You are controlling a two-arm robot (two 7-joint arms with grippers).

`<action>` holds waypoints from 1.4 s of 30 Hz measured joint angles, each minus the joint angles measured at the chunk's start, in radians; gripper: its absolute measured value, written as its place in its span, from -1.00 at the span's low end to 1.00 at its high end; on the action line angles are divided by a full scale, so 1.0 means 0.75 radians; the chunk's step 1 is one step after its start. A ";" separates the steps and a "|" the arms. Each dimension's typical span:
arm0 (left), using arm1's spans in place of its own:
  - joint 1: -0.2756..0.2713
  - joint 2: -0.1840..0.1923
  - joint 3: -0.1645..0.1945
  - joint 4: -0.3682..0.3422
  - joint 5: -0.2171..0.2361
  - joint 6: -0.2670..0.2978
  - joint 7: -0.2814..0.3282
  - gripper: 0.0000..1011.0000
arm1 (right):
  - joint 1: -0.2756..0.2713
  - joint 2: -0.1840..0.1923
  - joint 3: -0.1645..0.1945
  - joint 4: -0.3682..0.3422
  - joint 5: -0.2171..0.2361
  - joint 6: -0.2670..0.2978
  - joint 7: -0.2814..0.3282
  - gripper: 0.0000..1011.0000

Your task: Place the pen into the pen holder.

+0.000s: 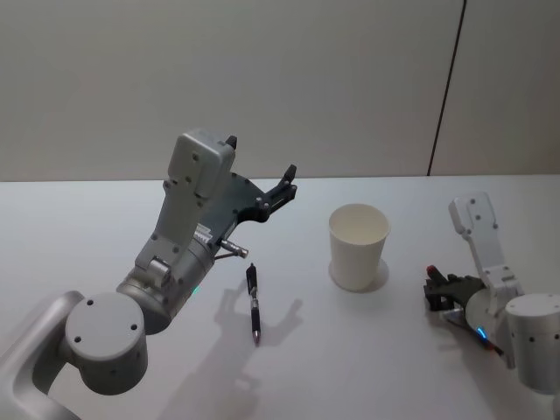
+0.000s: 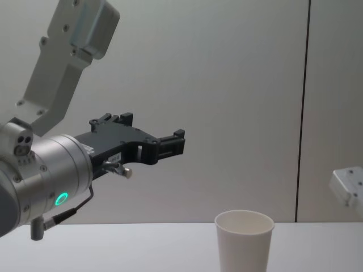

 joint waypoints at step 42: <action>0.000 0.000 0.000 0.000 0.000 0.000 0.000 0.99 | -0.083 0.028 0.044 -0.171 0.048 -0.344 -0.001 -0.62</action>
